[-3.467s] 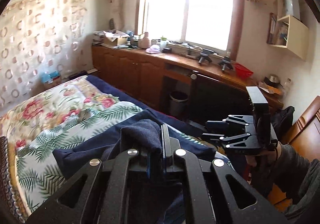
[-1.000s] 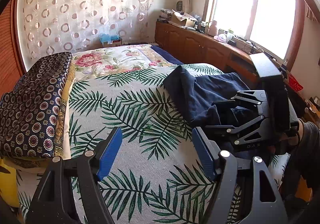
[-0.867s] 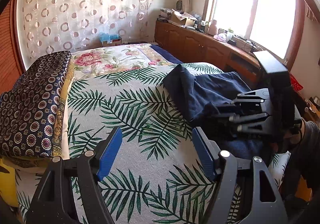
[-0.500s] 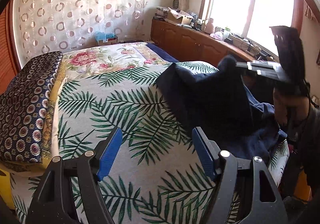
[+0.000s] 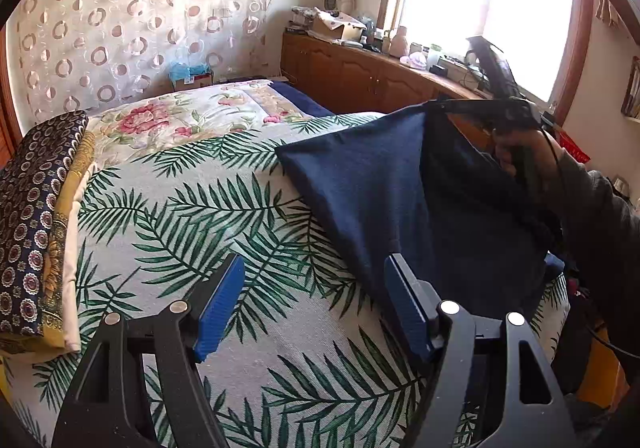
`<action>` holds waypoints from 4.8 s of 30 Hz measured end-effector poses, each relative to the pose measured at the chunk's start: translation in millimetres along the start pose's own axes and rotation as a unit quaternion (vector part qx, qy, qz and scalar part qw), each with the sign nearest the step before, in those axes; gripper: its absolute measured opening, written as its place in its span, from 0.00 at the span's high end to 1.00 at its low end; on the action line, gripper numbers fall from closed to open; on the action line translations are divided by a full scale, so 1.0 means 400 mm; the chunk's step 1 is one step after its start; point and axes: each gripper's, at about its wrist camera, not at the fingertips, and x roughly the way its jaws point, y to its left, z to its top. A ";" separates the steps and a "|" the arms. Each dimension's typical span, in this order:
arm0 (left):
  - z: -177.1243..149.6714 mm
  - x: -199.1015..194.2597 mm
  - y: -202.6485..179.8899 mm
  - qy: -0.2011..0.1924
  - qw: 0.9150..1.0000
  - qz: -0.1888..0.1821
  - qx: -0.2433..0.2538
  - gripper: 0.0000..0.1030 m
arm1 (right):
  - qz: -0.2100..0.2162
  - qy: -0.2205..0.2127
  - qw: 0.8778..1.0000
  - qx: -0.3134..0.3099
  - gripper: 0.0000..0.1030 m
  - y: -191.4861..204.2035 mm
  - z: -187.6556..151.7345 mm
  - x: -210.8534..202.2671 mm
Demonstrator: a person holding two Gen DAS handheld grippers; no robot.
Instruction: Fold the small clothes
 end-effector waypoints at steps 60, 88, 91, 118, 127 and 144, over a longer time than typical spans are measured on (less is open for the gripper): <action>-0.046 0.081 -0.111 0.059 0.998 0.003 0.030 0.11 | 0.083 0.040 0.995 -0.042 0.93 0.017 -0.318 -0.364; -0.018 0.030 -0.130 0.019 0.999 -0.005 0.034 0.11 | 0.057 0.045 0.996 -0.057 0.67 -0.046 -0.289 -0.453; 0.002 0.038 -0.124 0.015 0.999 -0.003 0.031 0.11 | 0.058 0.018 0.997 -0.055 0.62 -0.047 -0.256 -0.435; 0.160 0.259 -0.016 0.037 0.998 0.043 0.032 0.11 | 0.091 0.062 0.993 -0.039 0.96 -0.070 -0.071 0.023; 0.201 0.342 0.039 0.056 0.998 0.021 0.006 0.42 | 0.055 0.053 0.996 -0.051 0.96 -0.074 -0.083 0.069; 0.231 0.425 0.045 0.076 0.997 -0.004 0.006 0.69 | 0.091 0.065 0.993 -0.047 0.50 -0.103 -0.058 0.093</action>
